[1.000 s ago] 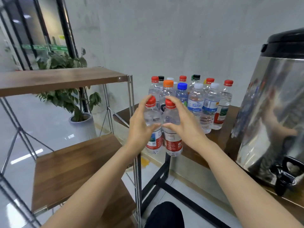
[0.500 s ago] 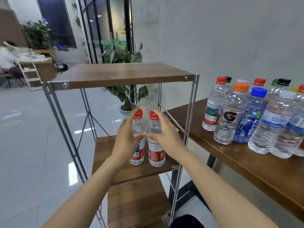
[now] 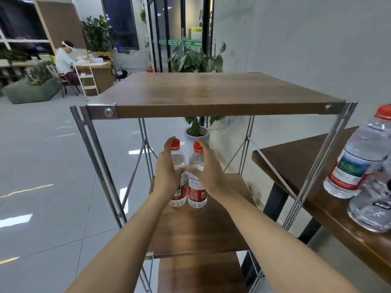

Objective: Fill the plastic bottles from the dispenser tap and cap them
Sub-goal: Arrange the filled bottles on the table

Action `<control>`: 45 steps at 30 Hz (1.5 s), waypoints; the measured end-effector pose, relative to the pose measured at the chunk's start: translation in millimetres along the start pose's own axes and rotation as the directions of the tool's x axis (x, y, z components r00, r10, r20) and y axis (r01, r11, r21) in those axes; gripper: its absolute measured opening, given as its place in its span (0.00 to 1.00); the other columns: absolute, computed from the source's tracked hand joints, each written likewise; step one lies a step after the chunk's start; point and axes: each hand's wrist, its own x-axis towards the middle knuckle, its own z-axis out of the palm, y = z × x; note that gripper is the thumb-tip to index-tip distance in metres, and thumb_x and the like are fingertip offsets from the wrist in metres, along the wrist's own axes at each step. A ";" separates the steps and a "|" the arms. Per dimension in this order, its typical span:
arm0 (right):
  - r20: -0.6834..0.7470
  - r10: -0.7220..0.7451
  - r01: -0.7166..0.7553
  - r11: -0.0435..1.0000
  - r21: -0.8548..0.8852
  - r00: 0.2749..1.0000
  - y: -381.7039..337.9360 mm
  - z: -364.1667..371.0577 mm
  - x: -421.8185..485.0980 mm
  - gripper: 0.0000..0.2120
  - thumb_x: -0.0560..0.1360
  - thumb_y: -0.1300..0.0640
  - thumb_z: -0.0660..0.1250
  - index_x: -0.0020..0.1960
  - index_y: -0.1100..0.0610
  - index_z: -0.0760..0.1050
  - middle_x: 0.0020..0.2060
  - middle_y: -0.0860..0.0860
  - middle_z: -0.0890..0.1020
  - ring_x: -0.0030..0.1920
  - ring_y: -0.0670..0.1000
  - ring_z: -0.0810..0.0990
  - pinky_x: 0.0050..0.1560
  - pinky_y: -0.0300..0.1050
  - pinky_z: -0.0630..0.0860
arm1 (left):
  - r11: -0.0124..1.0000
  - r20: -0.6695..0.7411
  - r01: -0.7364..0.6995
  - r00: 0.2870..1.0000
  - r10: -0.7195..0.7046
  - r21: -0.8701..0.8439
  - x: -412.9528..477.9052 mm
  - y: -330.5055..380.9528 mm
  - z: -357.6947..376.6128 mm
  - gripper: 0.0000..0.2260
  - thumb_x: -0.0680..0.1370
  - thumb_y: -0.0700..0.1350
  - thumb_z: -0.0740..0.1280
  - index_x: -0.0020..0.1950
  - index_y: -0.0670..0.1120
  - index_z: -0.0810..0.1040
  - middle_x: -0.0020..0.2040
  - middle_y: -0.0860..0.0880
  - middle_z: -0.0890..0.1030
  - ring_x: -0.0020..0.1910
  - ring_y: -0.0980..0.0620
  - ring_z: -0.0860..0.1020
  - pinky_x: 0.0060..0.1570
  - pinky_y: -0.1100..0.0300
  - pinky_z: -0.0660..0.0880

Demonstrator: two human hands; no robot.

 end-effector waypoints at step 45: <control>0.181 -0.026 0.088 0.936 -0.340 0.983 23.5 34.8 63.5 0.45 0.76 0.55 0.71 0.80 0.46 0.43 0.79 0.55 0.52 0.74 0.57 0.66 0.65 0.51 0.75 | 0.998 -0.160 0.004 0.987 0.007 0.067 42.5 -27.5 1.3 0.40 0.72 0.32 0.74 0.78 0.51 0.59 0.76 0.43 0.63 0.74 0.44 0.63 0.70 0.51 0.66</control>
